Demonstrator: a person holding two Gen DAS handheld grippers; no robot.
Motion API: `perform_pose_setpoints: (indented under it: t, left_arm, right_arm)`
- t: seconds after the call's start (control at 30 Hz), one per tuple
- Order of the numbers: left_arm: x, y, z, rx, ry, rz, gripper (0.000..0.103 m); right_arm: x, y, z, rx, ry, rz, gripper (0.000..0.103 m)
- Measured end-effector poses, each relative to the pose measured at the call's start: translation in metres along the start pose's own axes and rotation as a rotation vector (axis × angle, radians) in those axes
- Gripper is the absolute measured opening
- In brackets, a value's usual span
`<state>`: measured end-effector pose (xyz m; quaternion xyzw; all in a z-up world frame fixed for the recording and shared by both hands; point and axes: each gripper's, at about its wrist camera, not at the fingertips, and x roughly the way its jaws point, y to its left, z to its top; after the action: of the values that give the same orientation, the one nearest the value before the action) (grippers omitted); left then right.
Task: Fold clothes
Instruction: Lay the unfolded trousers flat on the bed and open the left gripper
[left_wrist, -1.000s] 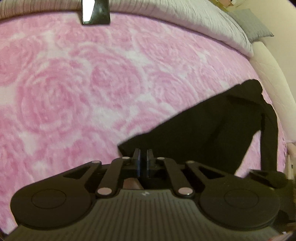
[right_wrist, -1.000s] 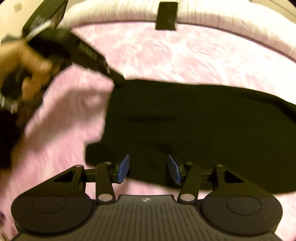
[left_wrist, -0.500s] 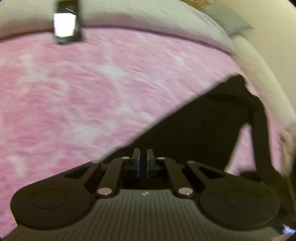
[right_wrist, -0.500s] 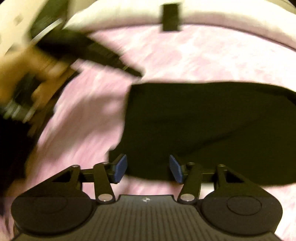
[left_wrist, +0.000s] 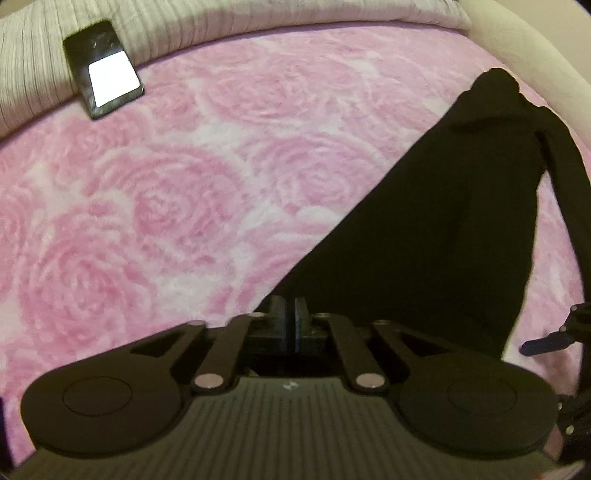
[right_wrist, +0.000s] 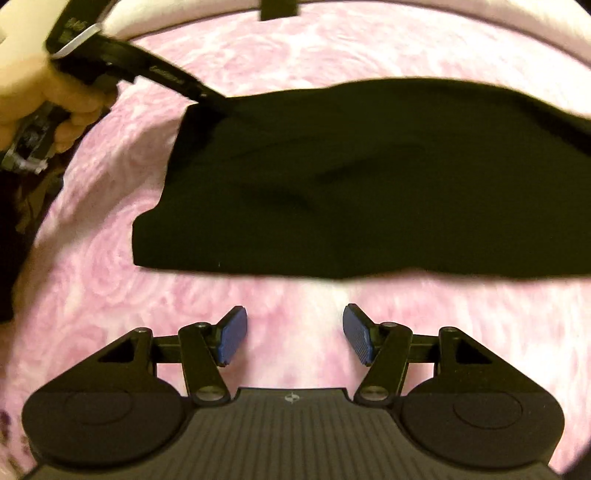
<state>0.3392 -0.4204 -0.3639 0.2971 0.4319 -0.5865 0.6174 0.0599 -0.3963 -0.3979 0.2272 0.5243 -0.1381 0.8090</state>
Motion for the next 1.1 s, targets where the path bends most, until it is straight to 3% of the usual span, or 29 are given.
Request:
perform_pose_setpoints:
  t: [0.1, 0.17, 0.23, 0.3, 0.37, 0.4, 0.47, 0.57, 0.8, 1.1]
  left_arm:
    - [-0.027, -0.022, 0.006, 0.003, -0.005, -0.01, 0.012]
    - [-0.049, -0.041, 0.008, 0.017, -0.015, -0.011, 0.03]
    - [-0.073, -0.063, 0.009, 0.033, -0.027, -0.014, 0.037]
    - [-0.097, -0.084, 0.01, 0.049, -0.039, -0.017, 0.047]
    - [-0.121, -0.105, 0.011, 0.065, -0.052, -0.02, 0.067]
    - [-0.133, -0.115, 0.012, 0.073, -0.058, -0.021, 0.07]
    - [-0.155, -0.136, 0.011, 0.097, -0.075, -0.033, 0.086]
    - [-0.186, -0.165, 0.008, 0.136, -0.11, -0.036, 0.1]
    - [-0.244, -0.228, -0.006, 0.203, -0.177, -0.008, 0.102]
    - [-0.309, -0.311, -0.029, 0.289, -0.238, 0.025, 0.102]
  right_arm:
    - [-0.032, -0.006, -0.005, 0.095, -0.033, -0.033, 0.074]
    - [-0.058, -0.015, -0.008, 0.161, -0.053, -0.06, 0.081]
    - [-0.083, -0.016, -0.018, 0.239, -0.073, -0.095, 0.087]
    - [-0.119, -0.028, -0.029, 0.301, -0.09, -0.151, 0.088]
    - [-0.156, -0.034, -0.044, 0.358, -0.103, -0.224, 0.088]
    - [-0.176, -0.038, -0.052, 0.385, -0.109, -0.265, 0.088]
    - [-0.212, -0.043, -0.065, 0.447, -0.13, -0.333, 0.088]
    - [-0.265, -0.045, -0.083, 0.54, -0.173, -0.414, 0.088]
    - [-0.372, -0.042, -0.102, 0.552, -0.225, -0.538, 0.088]
    - [-0.446, -0.045, -0.156, 0.554, -0.304, -0.525, 0.088]
